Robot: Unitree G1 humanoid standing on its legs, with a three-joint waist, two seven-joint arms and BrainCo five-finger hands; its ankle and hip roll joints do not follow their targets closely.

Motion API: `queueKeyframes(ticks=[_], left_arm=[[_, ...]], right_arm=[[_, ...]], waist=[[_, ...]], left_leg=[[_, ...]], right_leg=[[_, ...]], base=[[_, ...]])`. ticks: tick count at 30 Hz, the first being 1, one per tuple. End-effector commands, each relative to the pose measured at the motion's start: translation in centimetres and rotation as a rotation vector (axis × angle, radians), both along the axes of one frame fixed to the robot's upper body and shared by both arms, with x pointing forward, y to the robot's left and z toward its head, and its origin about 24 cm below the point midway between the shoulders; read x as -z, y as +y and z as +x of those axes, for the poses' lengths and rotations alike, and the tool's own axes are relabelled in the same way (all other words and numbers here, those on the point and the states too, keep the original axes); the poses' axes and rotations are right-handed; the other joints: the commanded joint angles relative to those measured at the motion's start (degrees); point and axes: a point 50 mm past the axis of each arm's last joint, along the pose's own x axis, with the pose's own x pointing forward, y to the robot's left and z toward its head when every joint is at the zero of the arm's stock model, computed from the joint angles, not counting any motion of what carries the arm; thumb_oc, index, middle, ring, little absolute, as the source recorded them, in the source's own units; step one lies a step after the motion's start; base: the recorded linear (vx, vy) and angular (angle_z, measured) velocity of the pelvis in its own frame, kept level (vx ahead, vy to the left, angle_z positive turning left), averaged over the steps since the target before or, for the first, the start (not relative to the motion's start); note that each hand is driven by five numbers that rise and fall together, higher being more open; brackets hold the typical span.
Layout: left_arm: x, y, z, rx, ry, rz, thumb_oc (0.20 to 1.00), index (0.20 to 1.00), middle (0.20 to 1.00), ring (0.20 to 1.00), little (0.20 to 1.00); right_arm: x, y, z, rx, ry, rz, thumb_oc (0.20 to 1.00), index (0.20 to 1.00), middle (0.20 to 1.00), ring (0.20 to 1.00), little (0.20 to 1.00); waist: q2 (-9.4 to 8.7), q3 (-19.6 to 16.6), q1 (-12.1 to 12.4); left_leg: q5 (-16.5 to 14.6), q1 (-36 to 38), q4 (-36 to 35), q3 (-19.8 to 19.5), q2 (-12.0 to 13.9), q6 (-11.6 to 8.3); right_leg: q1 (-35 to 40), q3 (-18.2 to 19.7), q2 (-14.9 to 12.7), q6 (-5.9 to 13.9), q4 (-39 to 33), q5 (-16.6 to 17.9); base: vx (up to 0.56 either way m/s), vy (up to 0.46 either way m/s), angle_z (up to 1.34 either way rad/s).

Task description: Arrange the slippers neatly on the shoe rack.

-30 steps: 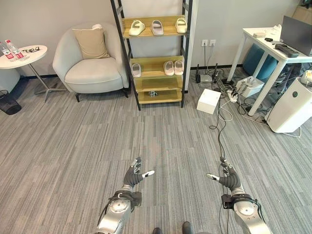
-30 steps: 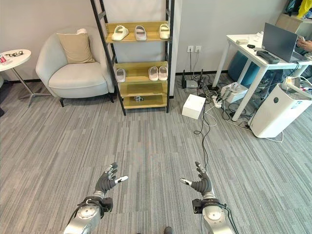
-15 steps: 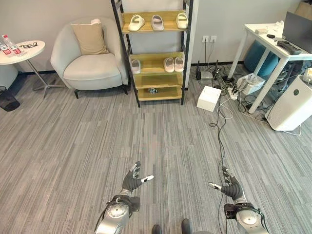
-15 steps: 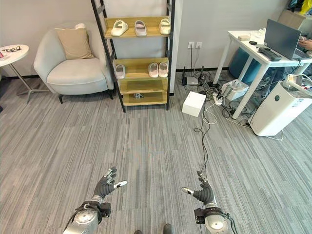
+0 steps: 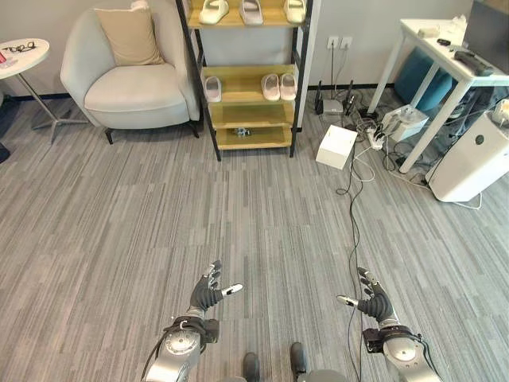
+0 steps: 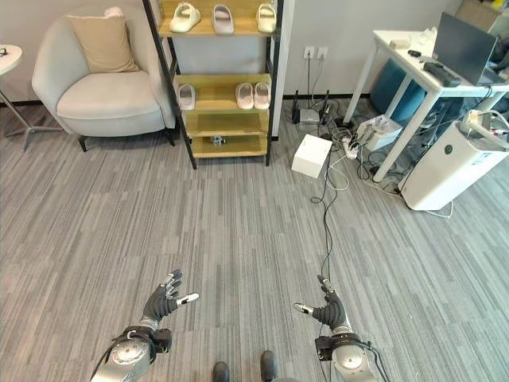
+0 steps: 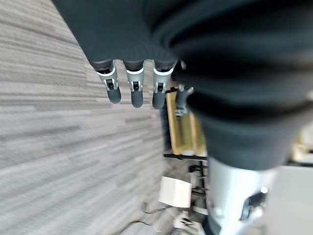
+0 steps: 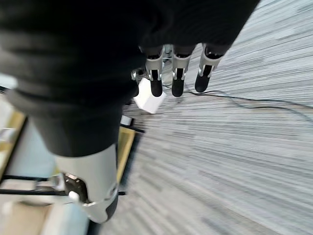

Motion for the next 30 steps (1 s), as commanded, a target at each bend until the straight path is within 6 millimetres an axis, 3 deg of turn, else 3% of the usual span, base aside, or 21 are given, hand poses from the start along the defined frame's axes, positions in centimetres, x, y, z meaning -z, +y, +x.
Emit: queueKeyframes(ticks=[1,4,5,9,11,14,16,17,19,21,22,23,25,26,27,28,29,30], left_arm=[[-2.7,1.0,2.3,0.008,-0.154,0.071,1.0,1.0,1.0,1.0,1.0],[-3.3,0.9,2.9,0.013,-0.187,0.071,1.0,1.0,1.0,1.0,1.0],[-4.1,0.6,3.4,0.018,-0.226,0.059,1.0,1.0,1.0,1.0,1.0],[-4.7,0.2,4.0,0.029,-0.257,0.061,1.0,1.0,1.0,1.0,1.0],[-5.2,-0.3,4.4,0.064,-0.283,0.063,1.0,1.0,1.0,1.0,1.0],[-5.2,-0.7,4.4,0.073,-0.291,0.058,1.0,1.0,1.0,1.0,1.0],[-5.0,-1.1,4.2,0.065,-0.285,0.017,1.0,1.0,1.0,1.0,1.0],[-5.0,-1.1,4.2,0.065,-0.285,0.016,1.0,1.0,1.0,1.0,1.0],[-5.1,-1.3,4.4,0.06,-0.287,-0.014,1.0,1.0,1.0,1.0,1.0],[-4.8,-1.2,4.2,0.041,-0.274,-0.027,1.0,1.0,1.0,1.0,1.0],[-4.8,-1.2,4.2,0.036,-0.273,-0.03,1.0,1.0,1.0,1.0,1.0],[-4.8,-1.2,4.2,0.036,-0.273,-0.03,1.0,1.0,1.0,1.0,1.0],[-4.7,-1.3,4.0,0.021,-0.266,-0.05,1.0,1.0,1.0,1.0,1.0],[-4.4,-1.5,3.7,0.021,-0.253,-0.051,1.0,1.0,1.0,1.0,1.0],[-4.3,-1.6,3.6,0.023,-0.246,-0.053,1.0,1.0,1.0,1.0,1.0],[-4.3,-1.6,3.6,0.023,-0.246,-0.053,1.0,1.0,1.0,1.0,1.0],[-4.3,-1.6,3.6,0.026,-0.246,-0.027,1.0,1.0,1.0,1.0,1.0],[-4.3,-1.6,3.6,0.026,-0.246,-0.027,1.0,1.0,1.0,1.0,1.0]], right_arm=[[-2.1,-0.1,1.4,0.0,-0.12,-0.006,1.0,1.0,1.0,1.0,1.0],[-2.2,-0.2,1.5,0.003,-0.127,0.0,1.0,1.0,1.0,1.0,1.0],[-2.4,-0.2,1.7,0.002,-0.133,-0.003,1.0,1.0,1.0,1.0,1.0],[-2.3,-0.3,1.6,-0.001,-0.125,-0.021,1.0,1.0,1.0,1.0,1.0],[-2.2,-1.0,0.9,0.013,-0.121,-0.038,1.0,1.0,1.0,1.0,1.0],[-2.0,-1.4,0.2,0.016,-0.108,-0.041,1.0,1.0,1.0,1.0,1.0],[-2.4,-2.1,0.0,0.001,-0.116,-0.042,1.0,1.0,1.0,1.0,1.0],[-2.4,-2.1,0.0,0.001,-0.116,-0.042,1.0,1.0,1.0,1.0,1.0],[-3.2,-2.4,0.3,-0.011,-0.145,-0.049,1.0,1.0,1.0,1.0,1.0],[-3.3,-2.8,0.1,-0.004,-0.144,-0.053,1.0,1.0,1.0,1.0,1.0],[-3.3,-2.9,0.1,-0.004,-0.141,-0.058,1.0,1.0,1.0,1.0,1.0],[-3.3,-2.9,0.1,-0.004,-0.14,-0.058,1.0,1.0,1.0,1.0,1.0],[-3.1,-3.0,0.0,0.002,-0.132,-0.061,1.0,1.0,1.0,1.0,1.0],[-3.2,-3.2,0.0,0.004,-0.13,-0.069,1.0,1.0,1.0,1.0,1.0],[-3.2,-3.2,0.0,0.004,-0.128,-0.074,1.0,1.0,1.0,1.0,1.0],[-3.1,-3.2,0.0,0.004,-0.127,-0.074,1.0,1.0,1.0,1.0,1.0],[-3.1,-3.3,0.2,0.005,-0.124,-0.09,1.0,1.0,1.0,1.0,1.0],[-3.1,-3.3,0.2,0.004,-0.124,-0.09,1.0,1.0,1.0,1.0,1.0]], waist=[[-1.16,3.2,-0.8],[-0.76,3.6,-0.8],[-1.03,4.0,-0.7],[-1.83,4.1,-0.8],[-2.14,3.1,-1.8],[-1.85,2.3,-2.6],[-1.14,1.7,-2.9],[-1.08,1.7,-3.0],[-1.26,3.1,-2.5],[-1.16,3.5,-2.2],[-1.31,3.7,-2.1],[-1.27,3.7,-2.1],[-1.42,4.0,-1.9],[-1.83,3.8,-1.9],[-1.67,3.6,-1.9],[-1.87,3.6,-2.0],[-1.39,3.5,-2.1],[-1.48,3.5,-2.3]], left_leg=[[-11.8,6.4,0.7,-3.2,-2.3,0.94],[-12.2,7.8,0.0,-2.2,-1.6,0.22],[-12.8,8.7,0.0,-1.2,-1.6,-0.51],[-14.2,10.6,0.0,0.4,-1.6,-1.61],[-16.0,12.4,0.0,0.9,-1.5,-2.36],[-16.2,14.2,0.4,0.8,-0.4,-3.44],[-10.6,10.0,15.6,0.8,1.4,-6.18],[-10.9,9.6,16.3,0.7,1.5,-6.23],[-5.5,2.3,30.8,-0.8,1.2,-7.11],[-3.3,-1.7,39.6,-0.5,2.1,-7.92],[-4.7,-3.3,40.2,0.0,2.0,-7.18],[-4.7,-3.4,40.3,0.0,2.0,-7.18],[-7.7,-5.6,36.6,0.2,0.8,-5.91],[-10.7,-6.4,27.7,-0.1,-0.5,-4.58],[-10.9,-6.7,21.9,-0.6,-0.5,-4.39],[-10.4,-6.1,20.8,-0.7,-0.8,-4.35],[-5.7,-6.7,8.4,-2.2,-0.1,-4.82],[-4.9,-6.0,7.1,-2.4,-0.3,-4.84]], right_leg=[[0.2,1.2,-3.7,2.31,12.0,-6.6],[0.3,-0.9,-3.0,1.4,5.4,-7.1],[-0.1,-2.4,-2.2,1.73,-3.1,-5.8],[0.7,-4.8,-0.7,3.12,-14.5,-2.8],[1.3,-5.1,-0.1,2.98,-16.2,-2.8],[3.2,-4.4,0.7,1.35,-16.2,-2.2],[8.1,-2.9,1.8,-1.22,-16.2,-4.0],[8.0,-3.0,1.8,-1.26,-16.2,-4.0],[10.3,-2.5,1.7,-3.19,-16.2,-4.7],[13.3,-1.6,2.4,-5.12,-16.2,-6.8],[14.1,-1.4,2.2,-5.27,-16.2,-7.3],[14.1,-1.4,2.2,-5.26,-16.2,-7.3],[15.7,-1.1,1.3,-5.22,-15.8,-8.6],[16.8,-1.4,0.3,-4.79,-15.0,-10.1],[17.2,-2.0,0.2,-4.72,-14.7,-10.9],[17.4,-2.1,-0.1,-4.67,-14.6,-11.0],[18.1,-3.6,0.3,-5.05,-13.4,-12.7],[18.1,-3.8,0.2,-5.05,-13.2,-12.9]], base=[[0.2,0.094,0.01],[0.16,-0.037,0.06],[0.21,-0.107,-0.02],[0.23,-0.165,-0.29],[0.45,-0.316,-0.23],[0.41,-0.298,0.26],[0.42,-0.344,0.37],[0.18,-0.213,0.2],[0.14,-0.225,0.01],[0.34,-0.288,-0.23],[0.28,-0.207,-0.18],[0.19,-0.093,0.02],[0.31,-0.078,0.02],[0.4,-0.066,-0.07],[0.32,-0.044,-0.05],[0.32,-0.031,0.12],[0.24,-0.026,0.14],[0.35,-0.025,0.13]])
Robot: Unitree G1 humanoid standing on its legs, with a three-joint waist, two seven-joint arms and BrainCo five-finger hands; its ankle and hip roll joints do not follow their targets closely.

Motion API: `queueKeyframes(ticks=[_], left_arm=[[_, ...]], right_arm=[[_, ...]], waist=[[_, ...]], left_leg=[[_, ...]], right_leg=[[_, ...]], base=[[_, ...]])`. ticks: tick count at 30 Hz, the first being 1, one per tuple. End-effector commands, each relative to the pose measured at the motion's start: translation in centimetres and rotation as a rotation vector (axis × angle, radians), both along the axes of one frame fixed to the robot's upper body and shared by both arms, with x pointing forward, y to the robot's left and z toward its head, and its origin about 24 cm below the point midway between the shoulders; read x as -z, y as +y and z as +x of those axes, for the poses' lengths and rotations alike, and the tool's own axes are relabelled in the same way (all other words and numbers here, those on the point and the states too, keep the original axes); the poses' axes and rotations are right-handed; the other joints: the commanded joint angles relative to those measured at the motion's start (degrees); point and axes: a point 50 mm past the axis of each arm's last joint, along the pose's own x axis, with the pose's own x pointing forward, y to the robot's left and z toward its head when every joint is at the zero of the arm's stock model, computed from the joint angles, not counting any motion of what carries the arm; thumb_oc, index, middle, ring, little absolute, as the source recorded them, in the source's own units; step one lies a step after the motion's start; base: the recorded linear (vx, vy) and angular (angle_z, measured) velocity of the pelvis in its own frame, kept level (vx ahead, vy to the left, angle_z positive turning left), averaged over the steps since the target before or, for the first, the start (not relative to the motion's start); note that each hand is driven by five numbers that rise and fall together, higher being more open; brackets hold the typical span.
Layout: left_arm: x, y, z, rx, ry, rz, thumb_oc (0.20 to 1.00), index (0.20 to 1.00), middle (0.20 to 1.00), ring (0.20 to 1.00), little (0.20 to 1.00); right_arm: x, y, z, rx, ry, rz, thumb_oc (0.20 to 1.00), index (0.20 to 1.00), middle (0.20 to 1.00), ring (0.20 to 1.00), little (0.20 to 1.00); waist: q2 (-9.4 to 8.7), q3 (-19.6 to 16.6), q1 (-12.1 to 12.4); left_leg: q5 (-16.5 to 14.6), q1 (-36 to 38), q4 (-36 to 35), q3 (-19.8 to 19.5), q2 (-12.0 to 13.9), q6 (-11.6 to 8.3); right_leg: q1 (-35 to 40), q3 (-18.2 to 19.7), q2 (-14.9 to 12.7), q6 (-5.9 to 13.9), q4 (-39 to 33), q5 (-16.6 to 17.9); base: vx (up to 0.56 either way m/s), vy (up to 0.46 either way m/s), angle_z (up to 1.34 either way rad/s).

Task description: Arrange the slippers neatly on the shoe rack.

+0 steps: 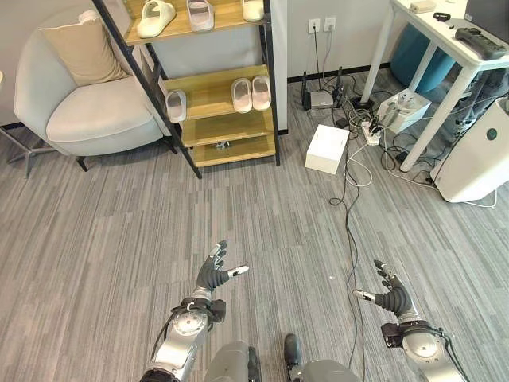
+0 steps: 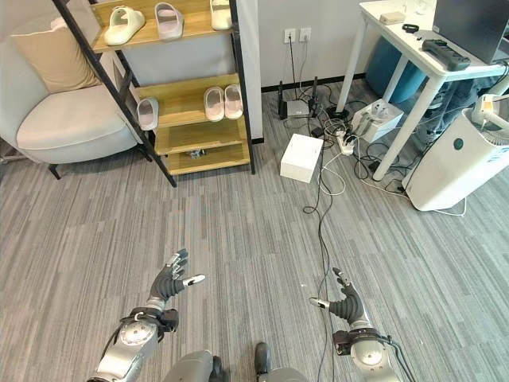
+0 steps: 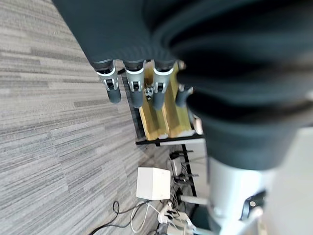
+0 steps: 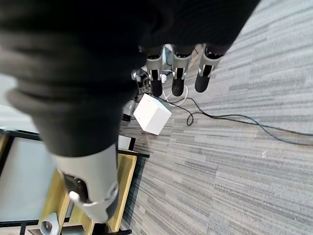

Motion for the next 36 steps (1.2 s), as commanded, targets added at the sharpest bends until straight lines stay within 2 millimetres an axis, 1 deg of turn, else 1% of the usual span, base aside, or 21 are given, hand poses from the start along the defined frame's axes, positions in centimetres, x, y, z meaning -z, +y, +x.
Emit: queueKeyframes(ticks=[1,4,8,9,10,11,12,13,15,16,18,19,21,22,23,24,25,26,32,34,36], left_arm=[[-1.9,-0.1,1.0,-0.007,-0.105,-0.007,1.0,1.0,1.0,1.0,1.0],[-1.7,0.0,0.8,-0.004,-0.098,0.021,1.0,1.0,1.0,1.0,1.0],[-1.3,0.3,0.1,-0.005,-0.081,0.019,1.0,1.0,1.0,1.0,1.0],[-1.1,0.2,0.1,0.003,-0.067,0.022,1.0,1.0,1.0,1.0,1.0],[-1.0,0.2,0.1,0.003,-0.067,0.023,1.0,1.0,1.0,1.0,1.0],[-1.1,0.5,0.1,0.011,-0.067,0.041,1.0,1.0,1.0,1.0,1.0],[-1.1,0.5,0.1,0.011,-0.067,0.041,1.0,1.0,1.0,1.0,1.0],[-1.4,0.7,0.4,0.02,-0.076,0.055,1.0,1.0,1.0,1.0,1.0],[-1.6,0.9,0.6,0.028,-0.081,0.071,1.0,1.0,1.0,1.0,1.0],[-1.6,0.9,0.6,0.036,-0.081,0.079,1.0,1.0,1.0,1.0,1.0],[-1.7,1.0,0.6,0.04,-0.088,0.082,1.0,1.0,1.0,1.0,1.0],[-2.0,1.1,0.8,0.043,-0.102,0.083,1.0,1.0,1.0,1.0,1.0],[-2.2,1.0,0.8,0.057,-0.109,0.087,1.0,1.0,1.0,1.0,1.0],[-2.2,1.0,0.8,0.057,-0.109,0.087,1.0,1.0,1.0,1.0,1.0],[-2.4,0.8,0.9,0.065,-0.12,0.092,1.0,1.0,1.0,1.0,1.0],[-2.4,0.8,0.9,0.065,-0.12,0.092,1.0,1.0,1.0,1.0,1.0],[-2.8,0.8,1.3,0.073,-0.137,0.105,1.0,1.0,1.0,1.0,1.0],[-3.0,0.7,1.4,0.082,-0.147,0.112,1.0,1.0,1.0,1.0,1.0],[-3.0,-0.3,1.5,0.109,-0.154,0.084,1.0,1.0,1.0,1.0,1.0],[-3.2,-1.0,1.8,0.11,-0.163,0.032,1.0,1.0,1.0,1.0,1.0],[-3.2,-1.2,2.0,0.102,-0.159,0.012,1.0,1.0,1.0,1.0,1.0]], right_arm=[[-1.8,-1.0,1.1,0.002,-0.096,-0.043,1.0,1.0,1.0,1.0,1.0],[-1.3,-1.1,1.0,0.016,-0.071,-0.058,1.0,1.0,1.0,1.0,1.0],[-1.1,-0.1,0.8,-0.033,-0.056,-0.049,1.0,1.0,1.0,1.0,1.0],[-0.7,0.5,0.7,-0.052,-0.042,-0.031,1.0,1.0,1.0,1.0,1.0],[-0.7,0.5,0.7,-0.052,-0.042,-0.03,1.0,1.0,1.0,1.0,1.0],[-0.5,1.2,0.6,-0.064,-0.036,0.003,1.0,1.0,1.0,1.0,1.0],[-0.5,1.2,0.6,-0.064,-0.036,0.003,1.0,1.0,1.0,1.0,1.0],[-0.2,1.9,0.8,-0.088,-0.024,0.01,1.0,1.0,1.0,1.0,1.0],[0.1,2.6,1.0,-0.09,-0.02,0.032,1.0,1.0,1.0,1.0,1.0],[0.1,2.8,0.9,-0.092,-0.019,0.041,1.0,1.0,1.0,1.0,1.0],[0.2,2.8,0.8,-0.091,-0.02,0.049,1.0,1.0,1.0,1.0,1.0],[0.0,2.8,0.9,-0.086,-0.027,0.065,1.0,1.0,1.0,1.0,1.0],[-0.1,2.7,1.0,-0.079,-0.031,0.066,1.0,1.0,1.0,1.0,1.0],[-0.1,2.7,1.0,-0.079,-0.031,0.066,1.0,1.0,1.0,1.0,1.0],[-0.1,2.6,1.1,-0.067,-0.032,0.068,1.0,1.0,1.0,1.0,1.0],[-0.1,2.6,1.1,-0.067,-0.032,0.068,1.0,1.0,1.0,1.0,1.0],[-0.1,2.5,1.3,-0.068,-0.034,0.061,1.0,1.0,1.0,1.0,1.0],[-0.2,2.4,1.4,-0.07,-0.035,0.054,1.0,1.0,1.0,1.0,1.0],[-0.2,2.0,0.8,-0.066,-0.034,0.054,1.0,1.0,1.0,1.0,1.0],[-0.7,1.4,1.0,-0.056,-0.059,0.065,1.0,1.0,1.0,1.0,1.0],[-0.9,0.9,1.2,-0.046,-0.065,0.053,1.0,1.0,1.0,1.0,1.0]], waist=[[0.48,0.0,-0.5],[0.43,-0.4,-1.2],[0.63,-3.2,-0.1],[-0.34,-4.5,0.0],[-0.43,-4.6,0.1],[-1.1,-5.1,0.1],[-1.17,-5.1,0.2],[-1.62,-4.6,0.4],[-1.88,-3.6,0.9],[-1.73,-3.3,0.9],[-1.26,-2.9,0.9],[-0.15,-2.2,0.9],[0.88,-1.1,0.9],[0.97,-1.1,0.9],[1.08,-0.5,0.9],[1.15,-0.5,0.9],[0.93,-0.3,1.1],[0.66,-0.5,1.1],[0.42,-2.2,0.4],[-0.34,-1.1,0.9],[-0.88,-0.4,1.2]], left_leg=[[5.2,6.3,-12.9,-1.9,0.6,0.29],[3.8,2.5,-14.3,-0.2,0.7,-0.67],[8.7,4.6,-14.3,-1.1,0.1,-0.45],[8.4,6.6,-14.3,-0.9,-1.2,1.04],[8.3,6.6,-14.3,-0.8,-1.2,1.09],[6.4,9.1,-14.3,-0.5,-2.5,2.71],[6.4,9.1,-14.3,-0.3,-2.6,2.75],[4.4,11.3,-14.3,0.1,-3.7,4.75],[1.8,14.8,-14.3,1.1,-5.0,6.64],[0.9,16.0,-14.3,1.3,-4.9,6.9],[0.5,16.9,-14.3,1.3,-4.6,6.89],[-0.2,18.1,-14.3,1.3,-3.5,6.68],[-0.9,19.8,-14.3,1.4,-2.1,5.93],[-0.9,19.8,-14.3,1.4,-1.9,5.9],[-1.4,21.0,-14.3,1.8,-1.4,5.12],[-1.4,21.0,-14.3,1.9,-1.3,5.1],[-2.1,22.2,-14.3,2.8,-1.1,4.22],[-2.4,22.7,-14.3,3.1,-1.1,3.83],[-5.0,25.1,-11.2,2.3,0.0,2.29],[-0.7,17.9,7.3,0.8,0.5,-0.06],[0.9,12.7,15.6,-0.5,0.3,-0.79]], right_leg=[[2.4,-0.4,-2.3,6.42,3.1,-11.8],[4.6,-1.3,-2.1,6.94,4.0,-12.7],[6.8,1.1,-3.7,8.49,6.5,-13.4],[6.1,2.1,-5.6,10.28,10.5,-11.0],[6.0,2.2,-5.8,10.33,10.8,-11.2],[3.4,3.3,-7.3,11.87,18.4,-7.2],[3.1,3.5,-7.4,11.91,18.8,-7.4],[-1.1,3.3,-9.2,13.11,29.4,-1.7],[-6.5,2.0,-11.9,13.4,41.3,3.3],[-8.0,1.5,-12.5,12.89,42.7,3.4],[-9.7,0.8,-12.3,12.22,42.5,1.7],[-12.2,-0.9,-11.0,11.24,37.9,-3.6],[-13.0,-2.4,-8.5,10.9,29.3,-7.2],[-12.9,-2.4,-8.4,10.85,29.1,-7.0],[-12.4,-2.6,-5.9,11.89,17.0,-6.6],[-12.2,-2.6,-5.7,11.86,16.6,-6.3],[-12.0,-3.1,-4.4,13.05,6.8,-4.0],[-12.3,-3.6,-4.2,13.69,4.1,-3.3],[-8.3,-1.8,-3.3,11.6,1.9,-2.8],[-4.8,-0.8,-3.1,9.28,2.0,-4.0],[-2.9,-0.9,-3.0,7.95,1.7,-5.0]], base=[[0.21,0.004,0.06],[0.47,0.089,0.14],[0.64,0.246,-0.21],[0.42,0.161,-0.46],[0.77,0.323,-0.28],[0.35,0.167,-0.06],[0.63,0.306,-0.04],[0.38,0.201,-0.19],[0.53,0.249,-0.1],[0.43,0.168,0.16],[0.23,0.044,0.17],[0.26,-0.032,0.16],[0.26,-0.069,0.15],[0.26,-0.143,0.05],[0.17,-0.103,0.1],[0.38,-0.221,0.09],[0.32,-0.189,0.14],[0.41,-0.242,0.2],[0.39,-0.212,0.35],[0.34,-0.289,-0.01],[0.19,-0.168,-0.21]])
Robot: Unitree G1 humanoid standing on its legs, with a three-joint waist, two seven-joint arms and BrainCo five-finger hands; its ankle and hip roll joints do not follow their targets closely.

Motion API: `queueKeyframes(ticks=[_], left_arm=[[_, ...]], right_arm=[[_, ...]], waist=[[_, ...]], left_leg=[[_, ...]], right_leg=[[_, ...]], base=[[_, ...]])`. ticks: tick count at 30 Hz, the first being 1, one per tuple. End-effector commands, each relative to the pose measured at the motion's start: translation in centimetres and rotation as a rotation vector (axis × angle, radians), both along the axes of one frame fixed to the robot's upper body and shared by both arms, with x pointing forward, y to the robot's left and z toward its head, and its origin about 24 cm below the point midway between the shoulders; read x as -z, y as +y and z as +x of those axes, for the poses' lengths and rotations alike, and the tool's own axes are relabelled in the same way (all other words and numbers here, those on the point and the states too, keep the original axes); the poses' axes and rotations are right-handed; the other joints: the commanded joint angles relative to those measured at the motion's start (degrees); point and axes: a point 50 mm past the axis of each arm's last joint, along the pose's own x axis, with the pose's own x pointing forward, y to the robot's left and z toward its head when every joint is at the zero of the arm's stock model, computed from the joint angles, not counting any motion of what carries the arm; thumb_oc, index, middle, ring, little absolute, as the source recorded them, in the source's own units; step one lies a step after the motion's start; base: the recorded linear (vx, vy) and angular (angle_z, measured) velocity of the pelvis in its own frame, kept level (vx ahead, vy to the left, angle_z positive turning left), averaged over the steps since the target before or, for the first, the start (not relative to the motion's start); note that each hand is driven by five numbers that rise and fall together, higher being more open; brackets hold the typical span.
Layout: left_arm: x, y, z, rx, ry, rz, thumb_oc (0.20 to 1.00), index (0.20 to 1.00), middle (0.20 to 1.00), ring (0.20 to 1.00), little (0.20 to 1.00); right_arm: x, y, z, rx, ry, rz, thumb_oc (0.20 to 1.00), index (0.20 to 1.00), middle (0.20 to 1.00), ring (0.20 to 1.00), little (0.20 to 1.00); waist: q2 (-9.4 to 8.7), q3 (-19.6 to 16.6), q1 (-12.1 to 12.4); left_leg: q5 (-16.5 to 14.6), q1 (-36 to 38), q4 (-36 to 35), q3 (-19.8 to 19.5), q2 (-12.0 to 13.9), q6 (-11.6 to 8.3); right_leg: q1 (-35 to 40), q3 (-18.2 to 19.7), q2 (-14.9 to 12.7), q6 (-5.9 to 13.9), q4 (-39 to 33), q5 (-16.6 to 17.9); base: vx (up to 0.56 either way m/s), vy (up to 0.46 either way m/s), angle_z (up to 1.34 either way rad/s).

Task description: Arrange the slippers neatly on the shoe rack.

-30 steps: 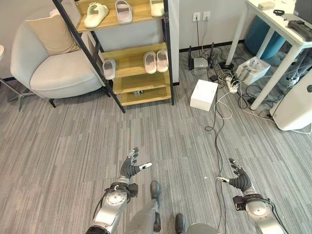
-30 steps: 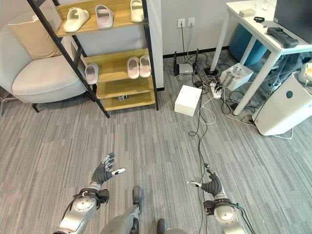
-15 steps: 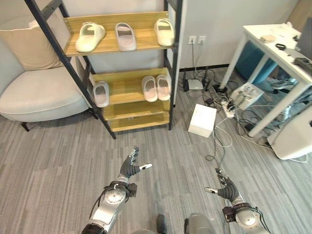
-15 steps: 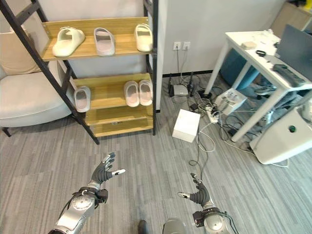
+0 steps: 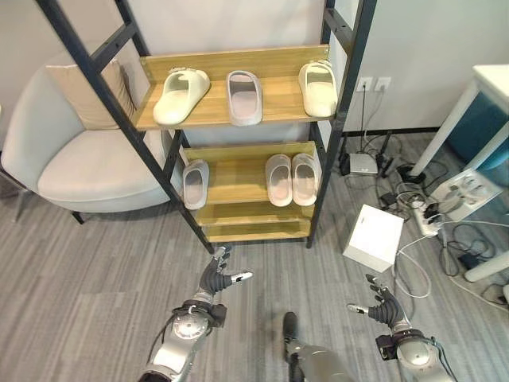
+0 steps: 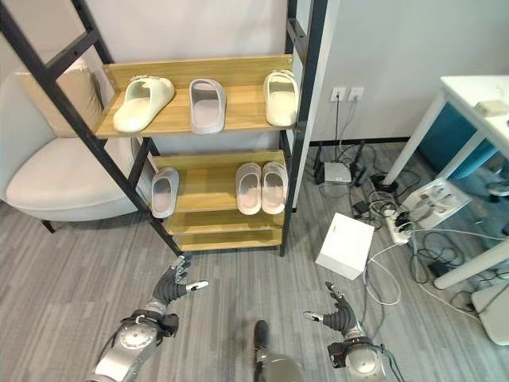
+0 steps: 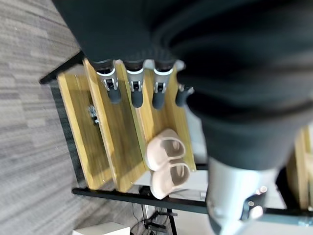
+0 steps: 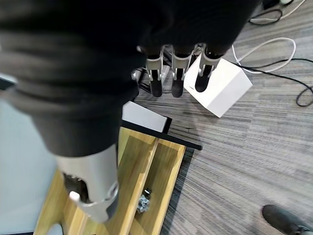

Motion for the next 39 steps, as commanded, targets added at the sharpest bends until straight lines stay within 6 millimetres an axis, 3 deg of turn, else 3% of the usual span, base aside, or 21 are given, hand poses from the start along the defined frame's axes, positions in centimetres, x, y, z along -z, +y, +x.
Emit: queueKeyframes(ticks=[1,2,3,4,5,6,7,12,16,21,24,28,39], left_arm=[[-2.9,-0.2,2.2,0.016,-0.149,-0.045,1.0,1.0,1.0,1.0,1.0],[-2.9,-0.2,2.2,0.016,-0.149,-0.045,1.0,1.0,1.0,1.0,1.0],[-2.6,-0.4,2.1,0.022,-0.134,-0.045,1.0,1.0,1.0,1.0,1.0],[-2.6,-0.4,2.1,0.022,-0.134,-0.045,1.0,1.0,1.0,1.0,1.0],[-2.5,-0.5,2.0,0.031,-0.13,-0.033,1.0,1.0,1.0,1.0,1.0],[-2.5,-0.5,2.0,0.03,-0.127,-0.023,1.0,1.0,1.0,1.0,1.0],[-2.4,-0.4,2.0,0.02,-0.127,-0.02,1.0,1.0,1.0,1.0,1.0],[-1.8,-0.3,1.6,0.014,-0.1,-0.028,1.0,1.0,1.0,1.0,1.0],[-1.5,0.1,1.4,0.011,-0.084,-0.01,1.0,1.0,1.0,1.0,1.0],[-1.6,1.0,1.5,-0.006,-0.085,0.008,1.0,1.0,1.0,1.0,1.0],[-2.0,1.2,1.6,-0.008,-0.104,0.002,1.0,1.0,1.0,1.0,1.0],[-1.6,1.0,1.3,-0.024,-0.088,-0.031,1.0,1.0,1.0,1.0,1.0],[-0.5,0.0,0.8,-0.027,-0.032,-0.073,1.0,1.0,1.0,1.0,1.0]], right_arm=[[-2.9,-0.3,1.7,-0.003,-0.168,0.022,1.0,1.0,1.0,1.0,1.0],[-2.9,-0.3,1.6,-0.003,-0.168,0.022,1.0,1.0,1.0,1.0,1.0],[-2.7,-0.8,1.3,0.015,-0.156,0.021,1.0,1.0,1.0,1.0,1.0],[-2.7,-0.8,1.3,0.015,-0.156,0.021,1.0,1.0,1.0,1.0,1.0],[-2.5,-1.0,1.1,0.033,-0.152,0.023,1.0,1.0,1.0,1.0,1.0],[-2.4,-1.4,1.0,0.054,-0.146,0.011,1.0,1.0,1.0,1.0,1.0],[-2.3,-1.5,1.0,0.06,-0.142,0.002,1.0,1.0,1.0,1.0,1.0],[-1.9,-1.1,0.6,0.036,-0.114,0.001,1.0,1.0,1.0,1.0,1.0],[-1.2,0.6,0.7,0.013,-0.09,0.054,1.0,1.0,1.0,1.0,1.0],[-1.1,2.3,1.3,-0.037,-0.093,0.087,1.0,1.0,1.0,1.0,1.0],[-1.3,2.6,1.8,-0.047,-0.103,0.097,1.0,1.0,1.0,1.0,1.0],[-1.2,2.6,1.4,-0.046,-0.098,0.092,1.0,1.0,1.0,1.0,1.0],[-0.9,1.8,0.8,-0.037,-0.084,0.034,1.0,1.0,1.0,1.0,1.0]], waist=[[-1.73,3.4,-1.9],[-1.78,3.4,-2.0],[-2.39,2.8,-2.1],[-2.5,2.9,-2.1],[-2.48,2.8,-2.4],[-2.15,2.6,-2.9],[-1.97,2.7,-2.9],[-0.36,0.8,-3.4],[-0.51,-0.4,-2.6],[-0.1,-0.5,-1.6],[0.63,-0.1,-1.0],[-0.28,-0.3,-0.9],[-0.22,-1.8,-1.7]], left_leg=[[3.9,-9.2,-3.0,-1.9,7.2,-1.03],[4.0,-9.1,-3.2,-1.9,7.1,-1.01],[1.6,-8.6,-11.9,-0.7,7.7,0.03],[1.9,-8.1,-12.6,-0.7,7.6,0.06],[4.1,-9.2,-17.9,-0.2,8.7,0.15],[9.3,-9.1,-29.7,-0.9,9.2,-0.42],[9.5,-10.5,-30.9,-1.7,9.3,-0.65],[9.5,-8.7,-30.9,-2.0,8.7,-0.84],[7.0,-6.0,-30.9,-0.5,6.6,1.67],[4.8,-4.2,-30.9,0.7,5.8,3.23],[4.9,-4.1,-30.9,1.1,6.8,3.15],[5.3,-2.7,-30.9,0.7,7.5,2.42],[4.7,-0.8,-30.9,-1.7,8.0,2.08]], right_leg=[[12.3,-1.1,-5.3,12.65,-1.5,-14.6],[12.4,-1.1,-5.4,12.68,-1.5,-14.7],[13.7,-2.2,-6.5,13.05,-2.1,-15.4],[13.9,-2.2,-6.6,13.1,-2.1,-15.5],[14.3,-3.1,-6.8,13.09,-2.2,-15.8],[15.2,-5.0,-6.9,12.68,-2.4,-16.8],[15.7,-5.2,-6.9,12.7,-2.6,-17.1],[17.0,-4.4,-7.9,14.07,-1.2,-17.7],[16.1,-2.4,-10.9,15.98,2.4,-17.1],[13.0,-1.1,-11.8,17.69,8.4,-14.8],[9.6,0.6,-11.1,17.29,3.6,-13.0],[12.3,0.8,-10.8,17.18,-1.0,-13.0],[16.7,-0.8,-9.9,16.09,-1.9,-14.5]], base=[[0.13,-0.078,-0.23],[0.26,-0.039,-0.14],[0.17,-0.005,-0.1],[0.22,0.002,-0.05],[0.16,0.054,0.21],[0.19,0.101,0.36],[0.14,0.094,0.54],[0.3,0.274,0.05],[0.26,0.264,-0.28],[0.18,0.134,-0.13],[0.01,-0.085,-0.15],[0.05,-0.2,-0.07],[0.04,-0.067,0.19]])
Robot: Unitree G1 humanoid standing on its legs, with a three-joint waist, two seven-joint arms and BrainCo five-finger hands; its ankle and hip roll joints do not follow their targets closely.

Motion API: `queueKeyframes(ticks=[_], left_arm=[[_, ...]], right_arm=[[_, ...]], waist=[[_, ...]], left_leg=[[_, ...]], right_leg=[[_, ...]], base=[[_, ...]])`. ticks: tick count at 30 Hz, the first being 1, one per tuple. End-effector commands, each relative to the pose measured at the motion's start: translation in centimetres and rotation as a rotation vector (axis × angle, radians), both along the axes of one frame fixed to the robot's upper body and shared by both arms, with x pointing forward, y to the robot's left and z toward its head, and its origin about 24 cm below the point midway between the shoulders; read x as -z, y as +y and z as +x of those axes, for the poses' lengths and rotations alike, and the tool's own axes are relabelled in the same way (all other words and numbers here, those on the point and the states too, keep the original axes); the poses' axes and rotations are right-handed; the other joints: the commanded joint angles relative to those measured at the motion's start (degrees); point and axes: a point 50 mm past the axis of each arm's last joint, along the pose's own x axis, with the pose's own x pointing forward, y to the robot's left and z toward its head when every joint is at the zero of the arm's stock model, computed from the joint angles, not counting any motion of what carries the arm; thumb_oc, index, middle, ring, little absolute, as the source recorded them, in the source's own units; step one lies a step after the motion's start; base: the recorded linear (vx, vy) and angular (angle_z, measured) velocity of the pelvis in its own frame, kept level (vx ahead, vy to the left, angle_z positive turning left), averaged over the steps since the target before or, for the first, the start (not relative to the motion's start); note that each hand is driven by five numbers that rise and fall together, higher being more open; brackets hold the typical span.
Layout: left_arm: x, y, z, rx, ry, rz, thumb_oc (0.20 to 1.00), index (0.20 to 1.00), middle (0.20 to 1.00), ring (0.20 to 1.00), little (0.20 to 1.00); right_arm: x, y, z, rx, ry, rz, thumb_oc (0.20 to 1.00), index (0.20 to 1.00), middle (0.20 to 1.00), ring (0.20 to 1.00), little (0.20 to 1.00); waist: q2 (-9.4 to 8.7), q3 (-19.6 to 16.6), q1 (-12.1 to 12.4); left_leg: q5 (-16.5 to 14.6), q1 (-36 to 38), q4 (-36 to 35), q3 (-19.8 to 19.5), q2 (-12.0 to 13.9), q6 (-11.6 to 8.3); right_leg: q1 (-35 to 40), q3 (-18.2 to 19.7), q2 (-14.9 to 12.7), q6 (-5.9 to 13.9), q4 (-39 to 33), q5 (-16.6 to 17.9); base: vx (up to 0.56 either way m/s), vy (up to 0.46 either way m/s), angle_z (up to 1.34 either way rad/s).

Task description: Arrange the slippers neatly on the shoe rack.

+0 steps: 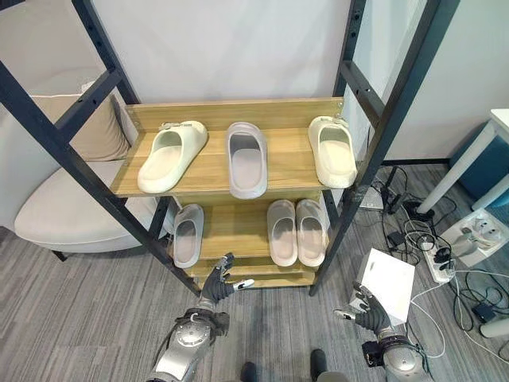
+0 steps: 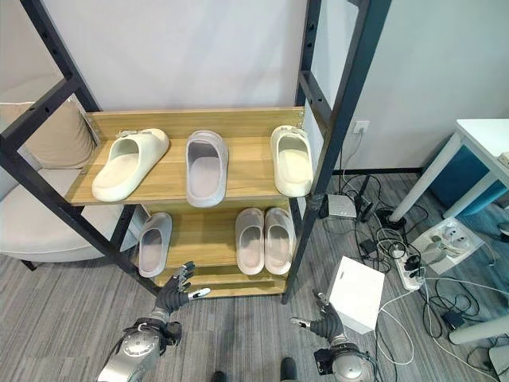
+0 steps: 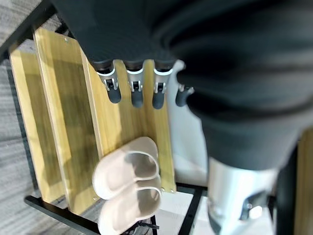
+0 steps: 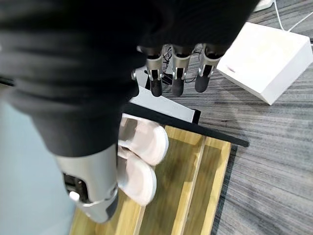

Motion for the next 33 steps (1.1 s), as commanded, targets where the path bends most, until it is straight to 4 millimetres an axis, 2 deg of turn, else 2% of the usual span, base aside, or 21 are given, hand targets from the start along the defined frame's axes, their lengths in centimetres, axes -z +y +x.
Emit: queueKeyframes(ticks=[1,3,4,5,6,7,8,9,11,12,13,14,15,17,19,20,23,24,26,32,33], left_arm=[[-1.8,0.0,2.1,0.009,-0.107,-0.006,1.0,1.0,1.0,1.0,1.0],[-1.7,-0.1,2.1,0.01,-0.105,-0.004,1.0,1.0,1.0,1.0,1.0],[-1.7,-0.1,2.0,0.011,-0.104,0.003,1.0,1.0,1.0,1.0,1.0],[-1.6,-0.1,2.0,0.011,-0.104,0.003,1.0,1.0,1.0,1.0,1.0],[-1.7,-0.3,2.1,0.015,-0.107,0.008,1.0,1.0,1.0,1.0,1.0],[-1.9,-0.6,2.3,0.019,-0.13,0.023,1.0,1.0,1.0,1.0,1.0],[-2.0,-0.8,2.4,0.022,-0.14,0.028,1.0,1.0,1.0,1.0,1.0],[-2.0,-0.8,2.4,0.022,-0.14,0.028,1.0,1.0,1.0,1.0,1.0],[-2.1,-1.2,2.7,0.024,-0.158,0.052,1.0,1.0,1.0,1.0,1.0],[-2.1,-1.2,2.7,0.024,-0.158,0.052,1.0,1.0,1.0,1.0,1.0],[-2.2,-1.2,2.8,0.02,-0.164,0.058,1.0,1.0,1.0,1.0,1.0],[-2.2,-1.3,2.7,0.018,-0.165,0.06,1.0,1.0,1.0,1.0,1.0],[-2.4,-1.4,2.8,0.009,-0.184,0.07,1.0,1.0,1.0,1.0,1.0],[-2.4,-1.5,2.7,0.007,-0.187,0.072,1.0,1.0,1.0,1.0,1.0],[-2.6,-1.9,2.6,0.016,-0.201,0.07,1.0,1.0,1.0,1.0,1.0],[-2.5,-2.3,2.5,0.027,-0.199,0.062,1.0,1.0,1.0,1.0,1.0],[-2.4,-2.8,2.5,0.038,-0.189,0.047,1.0,1.0,1.0,1.0,1.0],[-2.5,-2.7,2.5,0.037,-0.191,0.048,1.0,1.0,1.0,1.0,1.0],[-2.5,-2.9,2.6,0.039,-0.184,0.022,1.0,1.0,1.0,1.0,1.0],[-2.3,-2.7,2.6,0.042,-0.164,-0.004,1.0,1.0,1.0,1.0,1.0],[-2.0,-2.4,2.3,0.043,-0.15,-0.003,1.0,1.0,1.0,1.0,1.0]], right_arm=[[-2.4,0.0,2.3,-0.06,-0.145,-0.067,1.0,1.0,1.0,1.0,1.0],[-2.6,0.0,2.4,-0.078,-0.158,-0.093,1.0,1.0,1.0,1.0,1.0],[-3.8,0.3,3.2,-0.15,-0.221,-0.194,1.0,1.0,1.0,1.0,1.0],[-3.8,0.3,3.2,-0.15,-0.221,-0.194,1.0,1.0,1.0,1.0,1.0],[-5.0,0.6,3.8,-0.209,-0.278,-0.276,1.0,1.0,1.0,1.0,1.0],[-7.9,1.6,4.8,-0.311,-0.43,-0.382,1.0,1.0,1.0,1.0,1.0],[-9.3,2.1,5.0,-0.345,-0.502,-0.416,1.0,1.0,1.0,1.0,1.0],[-9.4,2.1,5.0,-0.345,-0.502,-0.417,1.0,1.0,1.0,1.0,1.0],[-12.7,3.8,4.6,-0.422,-0.683,-0.467,1.0,1.0,1.0,1.0,1.0],[-12.7,3.8,4.6,-0.422,-0.683,-0.467,1.0,1.0,1.0,1.0,1.0],[-14.0,4.4,4.2,-0.435,-0.761,-0.494,1.0,1.0,1.0,1.0,1.0],[-14.4,4.8,3.9,-0.449,-0.793,-0.5,1.0,1.0,1.0,1.0,1.0],[-15.8,5.4,3.5,-0.436,-0.901,-0.536,1.0,1.0,1.0,1.0,1.0],[-16.2,5.5,3.4,-0.429,-0.934,-0.552,1.0,1.0,1.0,1.0,1.0],[-17.4,5.8,3.7,-0.392,-1.027,-0.579,1.0,1.0,1.0,1.0,1.0],[-18.5,6.3,4.5,-0.358,-1.103,-0.598,1.0,1.0,1.0,1.0,1.0],[-20.4,7.1,6.7,-0.318,-1.191,-0.607,1.0,1.0,1.0,1.0,1.0],[-20.4,7.1,6.8,-0.318,-1.194,-0.607,1.0,1.0,1.0,1.0,1.0],[-22.4,7.8,9.1,-0.263,-1.257,-0.589,1.0,1.0,1.0,1.0,1.0],[-24.6,8.0,11.6,-0.182,-1.291,-0.562,1.0,1.0,1.0,1.0,1.0],[-25.2,7.9,12.6,-0.152,-1.284,-0.551,1.0,1.0,1.0,1.0,1.0]], waist=[[-0.2,0.8,-0.5],[-0.2,0.7,-0.4],[-0.16,0.7,-0.2],[-0.15,0.7,-0.2],[-0.12,0.7,-0.1],[-0.1,0.6,-0.1],[-0.01,0.6,-0.1],[0.03,0.6,-0.1],[0.18,0.5,-0.6],[0.19,0.5,-0.6],[0.24,0.5,-0.7],[0.34,0.4,-0.8],[0.45,0.2,-0.9],[0.58,0.0,-0.9],[0.73,-0.3,-0.6],[0.84,-0.7,-0.2],[0.79,-1.2,1.0],[0.76,-1.1,0.9],[0.6,-1.2,2.1],[-0.19,-1.4,4.6],[-0.73,-1.3,6.1]], left_leg=[[-8.7,3.6,0.2,1.5,-1.6,1.59],[-8.8,3.7,0.2,1.4,-1.7,1.64],[-9.0,3.8,0.2,1.4,-1.8,1.74],[-9.0,3.8,0.2,1.4,-1.8,1.74],[-9.1,3.7,0.2,1.3,-1.8,1.8],[-9.3,3.7,0.2,1.5,-1.9,1.84],[-9.3,3.7,0.2,1.6,-1.9,1.84],[-9.3,3.7,0.2,1.6,-1.9,1.85],[-9.4,3.5,0.2,2.0,-1.8,1.8],[-9.4,3.5,0.2,2.0,-1.8,1.8],[-9.2,3.4,0.2,2.1,-1.7,1.8],[-9.5,3.5,0.2,2.2,-1.7,1.75],[-9.3,3.4,0.2,2.4,-1.6,1.72],[-9.5,3.6,0.2,2.3,-1.5,1.65],[-9.5,3.6,0.2,2.2,-1.5,1.59],[-9.5,3.6,0.2,2.0,-1.5,1.59],[-9.5,3.6,0.2,1.5,-1.6,1.71],[-9.5,3.6,0.2,1.5,-1.6,1.71],[-9.2,3.2,0.2,0.7,-1.9,1.88],[-9.0,2.6,0.2,-1.0,-2.3,1.95],[-9.2,2.4,0.2,-1.8,-2.4,1.94]], right_leg=[[6.8,-0.8,0.4,0.04,0.8,-10.1],[7.0,-0.9,0.4,0.05,0.6,-10.1],[7.1,-0.9,0.4,0.14,0.3,-10.0],[7.2,-0.9,0.4,0.14,0.3,-10.0],[7.2,-0.8,0.4,0.2,0.2,-9.9],[7.1,-0.7,0.4,0.33,0.1,-9.9],[7.0,-0.7,0.3,0.41,0.1,-9.8],[6.9,-0.7,0.3,0.41,0.1,-9.8],[6.5,-0.4,0.4,0.62,0.1,-9.7],[6.6,-0.4,0.4,0.62,0.1,-9.7],[6.3,-0.2,0.4,0.64,0.1,-9.5],[6.4,-0.1,0.4,0.7,0.1,-9.6],[6.1,-0.1,0.4,0.72,0.1,-9.5],[6.3,-0.1,0.4,0.79,0.1,-9.7],[6.4,-0.2,0.4,0.81,0.1,-9.8],[6.5,-0.5,0.4,0.82,0.1,-9.9],[6.7,-0.8,0.4,0.8,0.1,-9.9],[6.7,-0.8,0.4,0.81,0.1,-9.9],[6.6,-1.2,0.3,0.63,0.1,-9.5],[6.6,-2.4,0.2,0.55,0.2,-9.4],[6.6,-3.1,0.2,0.6,0.4,-9.6]], base=[[0.02,0.009,0.06],[0.01,0.013,0.05],[0.0,0.013,0.05],[0.0,0.02,0.06],[0.0,0.0,0.0],[-0.02,0.032,0.02],[0.0,0.0,0.0],[0.0,0.0,0.0],[-0.03,0.026,-0.07],[-0.05,0.025,-0.04],[0.0,0.0,0.0],[-0.06,0.024,-0.04],[-0.01,0.014,-0.06],[-0.01,0.01,-0.07],[-0.02,0.02,-0.06],[-0.02,0.029,-0.05],[-0.01,0.01,-0.01],[-0.01,0.046,0.04],[-0.01,0.056,0.06],[0.02,0.049,0.21],[0.01,0.042,0.24]])
